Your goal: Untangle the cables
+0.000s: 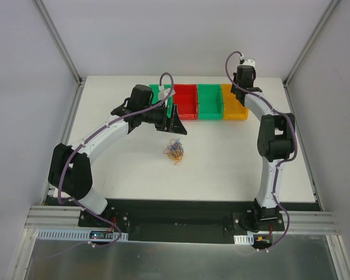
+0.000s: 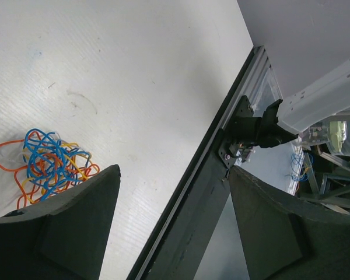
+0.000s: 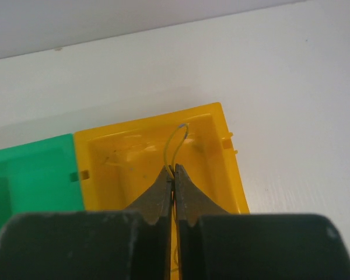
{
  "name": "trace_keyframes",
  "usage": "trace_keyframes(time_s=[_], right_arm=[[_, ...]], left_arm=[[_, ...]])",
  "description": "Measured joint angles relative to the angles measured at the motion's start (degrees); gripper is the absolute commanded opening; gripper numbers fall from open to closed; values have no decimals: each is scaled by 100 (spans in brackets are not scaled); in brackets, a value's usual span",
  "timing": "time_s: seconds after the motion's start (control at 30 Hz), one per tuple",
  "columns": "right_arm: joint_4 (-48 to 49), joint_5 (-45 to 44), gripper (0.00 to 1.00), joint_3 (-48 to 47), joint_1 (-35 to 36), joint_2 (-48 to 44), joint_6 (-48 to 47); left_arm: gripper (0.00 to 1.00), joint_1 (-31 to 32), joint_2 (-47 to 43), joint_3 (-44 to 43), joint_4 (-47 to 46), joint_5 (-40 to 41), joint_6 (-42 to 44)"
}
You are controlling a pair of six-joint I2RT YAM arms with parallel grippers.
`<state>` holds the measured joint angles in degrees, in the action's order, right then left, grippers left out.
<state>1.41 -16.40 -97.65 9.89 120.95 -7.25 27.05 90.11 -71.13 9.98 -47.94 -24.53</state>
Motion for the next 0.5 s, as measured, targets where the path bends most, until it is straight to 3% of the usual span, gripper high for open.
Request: trace_keyframes(time_s=[0.37, 0.5], right_arm=[[-367, 728, 1, -785, -367, 1049, 634], [-455, 879, 16, -951, -334, 1279, 925]], left_arm=[[73, 0, 4, 0, 0, 0, 15], [72, 0, 46, 0, 0, 0, 15]])
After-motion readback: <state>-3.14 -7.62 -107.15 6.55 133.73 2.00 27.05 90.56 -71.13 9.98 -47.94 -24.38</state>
